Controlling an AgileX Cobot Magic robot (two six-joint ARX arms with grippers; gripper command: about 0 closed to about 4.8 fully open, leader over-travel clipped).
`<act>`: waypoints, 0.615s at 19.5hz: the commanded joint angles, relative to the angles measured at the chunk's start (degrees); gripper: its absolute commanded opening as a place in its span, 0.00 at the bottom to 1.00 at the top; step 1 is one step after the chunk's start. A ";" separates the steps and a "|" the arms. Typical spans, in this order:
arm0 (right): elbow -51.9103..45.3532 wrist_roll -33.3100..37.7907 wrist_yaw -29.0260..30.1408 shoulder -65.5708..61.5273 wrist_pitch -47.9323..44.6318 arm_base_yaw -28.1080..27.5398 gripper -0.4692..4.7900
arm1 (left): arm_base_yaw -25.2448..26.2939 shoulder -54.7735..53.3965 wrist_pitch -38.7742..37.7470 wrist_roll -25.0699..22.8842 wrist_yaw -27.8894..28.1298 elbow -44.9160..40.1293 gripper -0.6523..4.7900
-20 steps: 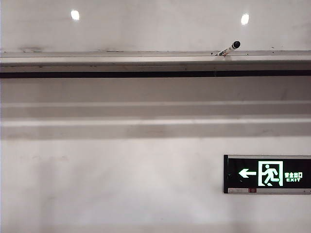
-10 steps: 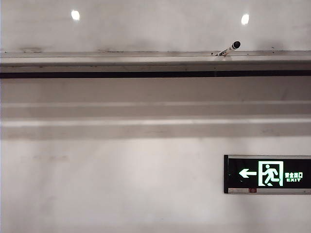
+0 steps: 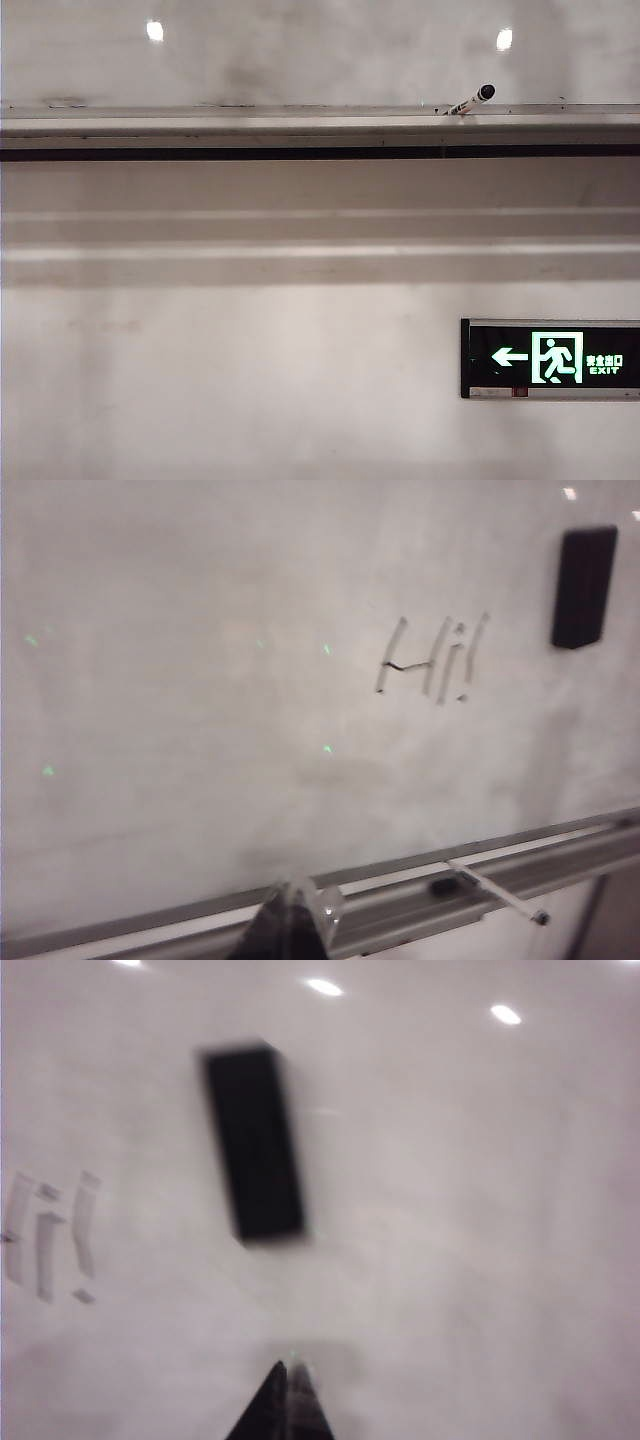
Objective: Wipe the whiteboard clean using the black magnetic whiteboard eraser attached to the whiteboard.
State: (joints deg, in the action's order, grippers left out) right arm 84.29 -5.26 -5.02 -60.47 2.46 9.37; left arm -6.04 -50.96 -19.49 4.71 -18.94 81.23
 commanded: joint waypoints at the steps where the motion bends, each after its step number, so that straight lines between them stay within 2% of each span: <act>1: 7.56 -0.96 4.15 -7.10 -0.77 1.03 0.08 | -0.96 -2.21 0.70 -0.20 -1.22 4.04 0.11; 5: 15.67 -0.98 6.34 -15.76 -2.82 1.66 0.08 | -4.39 -4.46 0.70 -0.33 -1.86 6.32 0.11; 8: 19.39 -1.05 6.71 -21.00 -6.40 1.66 0.10 | -7.13 -5.46 0.72 -4.46 -1.55 6.54 0.11; 10: 21.38 -2.60 6.71 -23.96 -9.07 1.66 0.44 | -9.35 -6.36 0.61 -4.70 -0.20 6.54 0.11; 11: 22.58 -4.04 7.21 -25.83 -10.86 1.66 0.70 | -11.45 -6.78 0.24 -4.74 2.19 6.54 0.11; 12: 23.28 -4.87 8.02 -26.80 -11.80 1.66 0.78 | -12.68 -7.08 0.11 -5.16 3.82 6.54 0.11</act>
State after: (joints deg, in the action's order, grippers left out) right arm 106.54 -8.49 1.83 -86.76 -6.57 11.03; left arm -17.65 -57.80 -19.42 0.40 -17.61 87.59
